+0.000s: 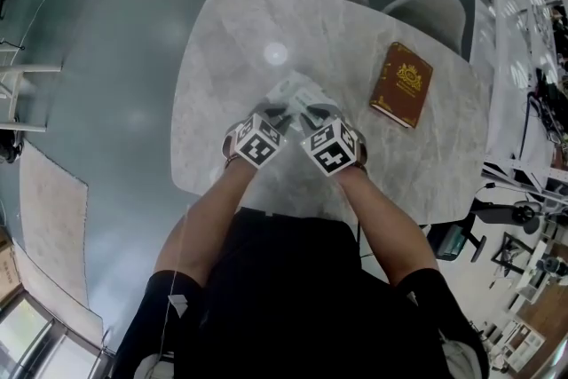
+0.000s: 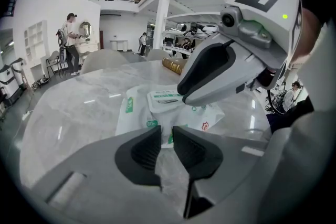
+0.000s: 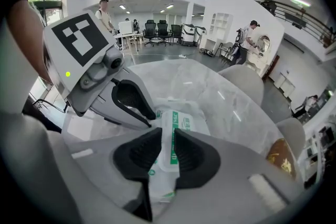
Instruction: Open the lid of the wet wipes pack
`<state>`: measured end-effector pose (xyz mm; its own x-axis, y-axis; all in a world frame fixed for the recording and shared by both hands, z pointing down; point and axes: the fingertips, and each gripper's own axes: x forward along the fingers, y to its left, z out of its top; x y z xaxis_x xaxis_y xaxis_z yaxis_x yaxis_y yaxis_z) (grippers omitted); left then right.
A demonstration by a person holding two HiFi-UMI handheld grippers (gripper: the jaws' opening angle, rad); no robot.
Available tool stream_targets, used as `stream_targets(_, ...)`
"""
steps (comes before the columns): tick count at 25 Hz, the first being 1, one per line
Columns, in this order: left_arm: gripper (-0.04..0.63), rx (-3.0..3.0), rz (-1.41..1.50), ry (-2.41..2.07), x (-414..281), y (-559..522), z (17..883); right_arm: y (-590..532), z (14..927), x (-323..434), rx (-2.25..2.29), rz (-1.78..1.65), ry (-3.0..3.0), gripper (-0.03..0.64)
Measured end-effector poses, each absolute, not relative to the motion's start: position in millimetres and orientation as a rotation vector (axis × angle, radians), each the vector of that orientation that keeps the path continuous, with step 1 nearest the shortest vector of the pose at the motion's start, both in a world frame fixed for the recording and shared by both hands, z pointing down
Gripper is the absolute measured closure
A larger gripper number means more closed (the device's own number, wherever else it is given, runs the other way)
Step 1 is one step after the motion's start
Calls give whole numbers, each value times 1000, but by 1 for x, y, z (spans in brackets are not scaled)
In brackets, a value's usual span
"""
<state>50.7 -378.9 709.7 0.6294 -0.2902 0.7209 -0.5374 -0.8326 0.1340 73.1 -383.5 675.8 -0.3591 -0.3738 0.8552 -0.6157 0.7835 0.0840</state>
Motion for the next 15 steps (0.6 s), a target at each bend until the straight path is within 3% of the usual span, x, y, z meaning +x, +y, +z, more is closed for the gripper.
stream_targets(15, 528, 2504, 1015, -681, 50, -379, 711, -413, 653, 107, 821, 420, -2089, 582)
